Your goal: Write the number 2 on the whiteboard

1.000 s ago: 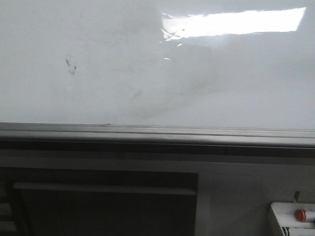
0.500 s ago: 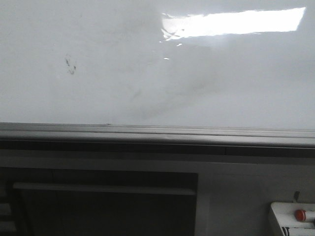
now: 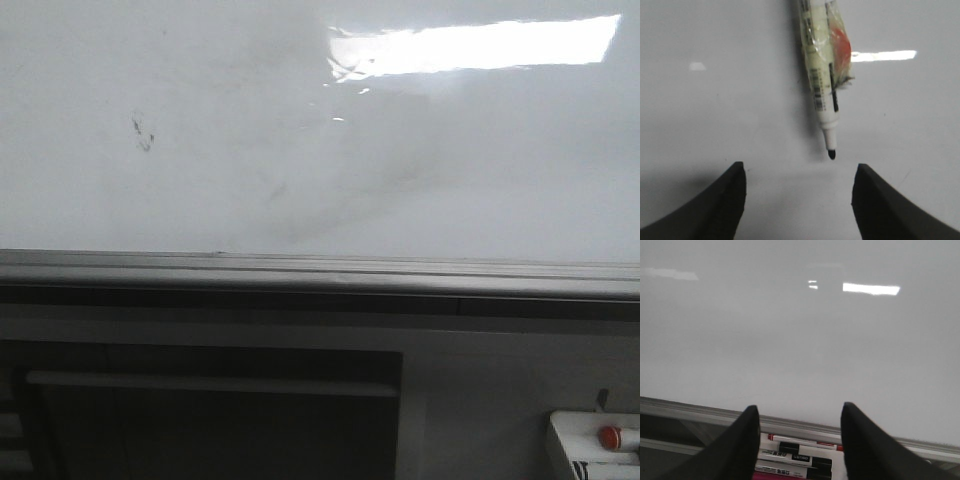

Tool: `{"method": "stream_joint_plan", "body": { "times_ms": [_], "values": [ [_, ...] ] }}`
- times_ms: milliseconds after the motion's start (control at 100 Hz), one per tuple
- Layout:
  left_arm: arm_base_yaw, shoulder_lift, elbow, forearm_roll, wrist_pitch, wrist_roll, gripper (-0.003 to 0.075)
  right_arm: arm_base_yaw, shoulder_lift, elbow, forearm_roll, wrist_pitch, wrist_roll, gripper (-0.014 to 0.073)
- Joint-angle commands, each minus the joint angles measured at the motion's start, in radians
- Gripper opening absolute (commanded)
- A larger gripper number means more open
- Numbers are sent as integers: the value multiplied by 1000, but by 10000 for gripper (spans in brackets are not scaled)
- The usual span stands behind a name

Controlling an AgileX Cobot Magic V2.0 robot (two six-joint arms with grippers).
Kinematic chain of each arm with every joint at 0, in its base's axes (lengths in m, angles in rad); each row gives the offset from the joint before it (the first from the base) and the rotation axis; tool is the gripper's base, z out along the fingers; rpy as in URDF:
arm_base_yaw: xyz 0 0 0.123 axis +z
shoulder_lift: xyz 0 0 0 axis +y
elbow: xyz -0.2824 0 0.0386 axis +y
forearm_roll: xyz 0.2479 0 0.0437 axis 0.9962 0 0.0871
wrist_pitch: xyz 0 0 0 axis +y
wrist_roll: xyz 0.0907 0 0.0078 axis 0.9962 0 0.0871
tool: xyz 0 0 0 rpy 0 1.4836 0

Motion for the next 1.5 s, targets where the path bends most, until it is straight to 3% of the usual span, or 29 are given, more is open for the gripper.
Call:
{"method": "stream_joint_plan", "body": {
  "times_ms": [0,550,1000,1280,1490],
  "values": [
    [1,29,-69,-13,-80,1,410,0,12,-35,-5,-66,-9,331],
    [-1,186,-192,-39,-93,1,399,0,12,-35,-5,-47,-9,331],
    [-1,205,-192,-30,-117,3,141,0,12,-35,-5,-45,-9,331],
    [-1,181,-197,3,3,7,-18,0,12,-42,34,-70,-9,331],
    [-77,109,-199,3,181,267,-18,29,99,-132,190,19,-124,331]
  ]
}}
